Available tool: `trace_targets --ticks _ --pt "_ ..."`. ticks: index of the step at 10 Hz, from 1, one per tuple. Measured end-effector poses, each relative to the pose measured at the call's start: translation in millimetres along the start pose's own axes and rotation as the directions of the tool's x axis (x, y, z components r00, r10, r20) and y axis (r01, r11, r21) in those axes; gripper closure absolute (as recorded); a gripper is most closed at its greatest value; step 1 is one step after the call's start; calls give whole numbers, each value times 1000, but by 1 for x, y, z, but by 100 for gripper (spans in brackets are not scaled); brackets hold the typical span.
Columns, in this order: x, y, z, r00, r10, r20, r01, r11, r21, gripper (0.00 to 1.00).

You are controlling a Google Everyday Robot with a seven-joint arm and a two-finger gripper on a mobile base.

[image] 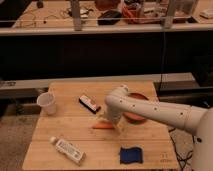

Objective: Drag the pepper across the table

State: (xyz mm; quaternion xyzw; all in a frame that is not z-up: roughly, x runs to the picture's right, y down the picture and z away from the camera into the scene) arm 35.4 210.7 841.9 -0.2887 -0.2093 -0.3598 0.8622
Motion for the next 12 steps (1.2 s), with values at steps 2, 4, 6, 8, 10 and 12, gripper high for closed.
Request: trace_targets --ticks 2,4,6,8,10,12 --pt "1 1 5 999 23 27 -23 1000 -1 20" --pt "4 3 8 996 69 50 -69 998 0 20" --pt "7 6 11 992 106 65 -106 994 -7 20" --pt "5 5 12 992 108 66 -108 994 -13 24" --pt "4 4 12 992 107 65 -106 994 -18 39" --pt "2 4 11 992 107 61 -106 994 -21 40"
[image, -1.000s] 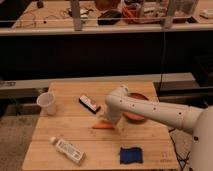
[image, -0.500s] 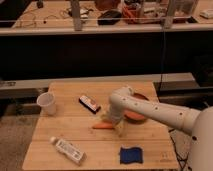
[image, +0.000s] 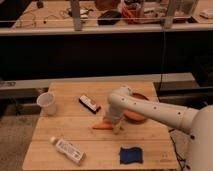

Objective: Drag the pepper across the table

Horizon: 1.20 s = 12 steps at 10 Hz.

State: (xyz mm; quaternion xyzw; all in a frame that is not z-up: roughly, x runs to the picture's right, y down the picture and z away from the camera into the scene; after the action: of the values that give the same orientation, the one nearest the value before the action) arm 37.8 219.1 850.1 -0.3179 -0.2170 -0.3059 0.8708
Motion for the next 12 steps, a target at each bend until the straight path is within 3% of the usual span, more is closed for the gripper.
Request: trace_targets --ticks 6,8,12 --pt "-6 -2 -9 999 -1 -34 1 1000 -1 40" --pt "-5 -5 -7 999 -3 -39 3 1000 -3 48" --pt "-4 -5 -4 999 -19 -40 19 1000 -8 50"
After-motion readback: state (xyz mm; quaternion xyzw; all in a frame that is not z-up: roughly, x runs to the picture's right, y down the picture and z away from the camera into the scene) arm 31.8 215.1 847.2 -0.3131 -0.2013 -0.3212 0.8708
